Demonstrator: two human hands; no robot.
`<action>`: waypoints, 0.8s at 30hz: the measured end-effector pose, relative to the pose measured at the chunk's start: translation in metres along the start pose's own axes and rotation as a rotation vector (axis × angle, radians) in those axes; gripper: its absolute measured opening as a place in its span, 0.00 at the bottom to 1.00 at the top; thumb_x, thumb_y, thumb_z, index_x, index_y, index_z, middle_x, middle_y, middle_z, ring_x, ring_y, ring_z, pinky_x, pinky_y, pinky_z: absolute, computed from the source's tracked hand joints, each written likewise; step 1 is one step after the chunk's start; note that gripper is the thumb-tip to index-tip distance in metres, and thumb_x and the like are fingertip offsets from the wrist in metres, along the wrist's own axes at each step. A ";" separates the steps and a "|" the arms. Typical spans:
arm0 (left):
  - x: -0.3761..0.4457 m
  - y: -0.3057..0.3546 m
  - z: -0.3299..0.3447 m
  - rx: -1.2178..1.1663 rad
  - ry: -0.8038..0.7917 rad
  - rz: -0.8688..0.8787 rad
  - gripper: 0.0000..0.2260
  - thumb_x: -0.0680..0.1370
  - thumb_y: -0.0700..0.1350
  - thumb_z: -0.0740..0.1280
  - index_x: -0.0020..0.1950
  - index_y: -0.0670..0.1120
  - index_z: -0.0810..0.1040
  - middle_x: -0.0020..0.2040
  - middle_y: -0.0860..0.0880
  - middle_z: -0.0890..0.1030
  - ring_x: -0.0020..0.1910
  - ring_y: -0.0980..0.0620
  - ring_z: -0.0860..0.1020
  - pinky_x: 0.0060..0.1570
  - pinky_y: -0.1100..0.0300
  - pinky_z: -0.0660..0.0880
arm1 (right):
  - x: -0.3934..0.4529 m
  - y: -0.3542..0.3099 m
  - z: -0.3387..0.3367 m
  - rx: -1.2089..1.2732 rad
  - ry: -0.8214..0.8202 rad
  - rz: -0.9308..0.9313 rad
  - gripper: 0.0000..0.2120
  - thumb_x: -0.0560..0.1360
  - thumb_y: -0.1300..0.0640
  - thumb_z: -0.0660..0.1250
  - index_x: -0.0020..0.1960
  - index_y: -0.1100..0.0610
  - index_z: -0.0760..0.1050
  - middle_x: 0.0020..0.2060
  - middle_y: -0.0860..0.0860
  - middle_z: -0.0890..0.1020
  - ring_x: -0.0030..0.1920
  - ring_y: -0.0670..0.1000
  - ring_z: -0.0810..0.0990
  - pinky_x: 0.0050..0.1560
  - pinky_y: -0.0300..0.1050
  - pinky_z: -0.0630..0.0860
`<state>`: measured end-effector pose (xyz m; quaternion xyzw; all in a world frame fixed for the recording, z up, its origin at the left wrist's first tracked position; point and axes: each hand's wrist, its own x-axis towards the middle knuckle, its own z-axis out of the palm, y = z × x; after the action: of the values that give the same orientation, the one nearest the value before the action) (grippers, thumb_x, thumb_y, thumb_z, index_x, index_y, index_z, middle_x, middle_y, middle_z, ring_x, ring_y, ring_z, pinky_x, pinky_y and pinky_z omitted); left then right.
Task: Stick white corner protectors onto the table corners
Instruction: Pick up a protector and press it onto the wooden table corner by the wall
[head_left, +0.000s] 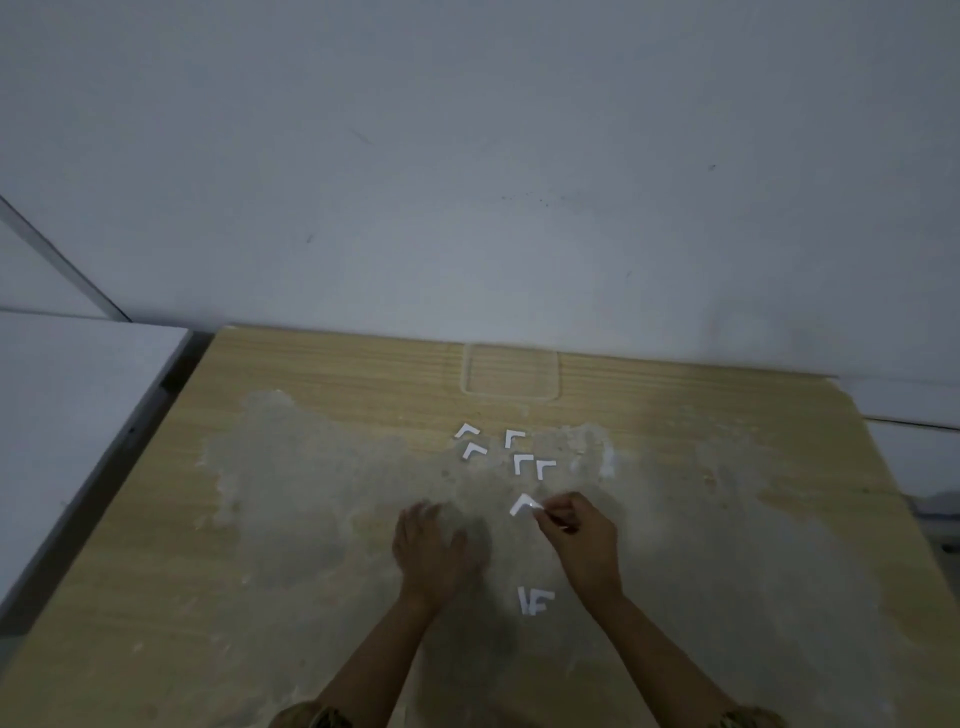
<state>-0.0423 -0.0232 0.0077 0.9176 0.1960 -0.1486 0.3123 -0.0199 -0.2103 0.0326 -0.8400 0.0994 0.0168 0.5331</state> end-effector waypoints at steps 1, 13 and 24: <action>-0.002 0.009 -0.007 -0.201 0.020 0.040 0.19 0.80 0.54 0.55 0.61 0.45 0.77 0.61 0.44 0.78 0.60 0.48 0.75 0.68 0.51 0.67 | -0.002 -0.007 -0.002 0.036 -0.008 -0.014 0.05 0.70 0.62 0.75 0.41 0.57 0.79 0.34 0.45 0.82 0.37 0.36 0.81 0.37 0.24 0.73; -0.035 0.063 -0.054 -1.176 -0.470 -0.022 0.11 0.78 0.39 0.65 0.58 0.42 0.81 0.55 0.43 0.83 0.51 0.51 0.81 0.53 0.63 0.79 | -0.024 -0.050 -0.030 0.142 -0.080 -0.140 0.06 0.69 0.61 0.76 0.45 0.57 0.82 0.37 0.47 0.85 0.39 0.40 0.83 0.42 0.30 0.76; -0.059 0.087 -0.082 -1.391 -0.541 0.144 0.15 0.78 0.37 0.64 0.64 0.38 0.75 0.57 0.39 0.80 0.52 0.50 0.82 0.52 0.63 0.79 | -0.041 -0.087 -0.038 0.334 0.084 -0.269 0.09 0.71 0.65 0.73 0.47 0.53 0.80 0.41 0.49 0.85 0.45 0.47 0.84 0.49 0.39 0.80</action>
<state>-0.0423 -0.0505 0.1378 0.4506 0.1007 -0.1900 0.8664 -0.0473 -0.2021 0.1318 -0.7458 0.0102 -0.1062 0.6575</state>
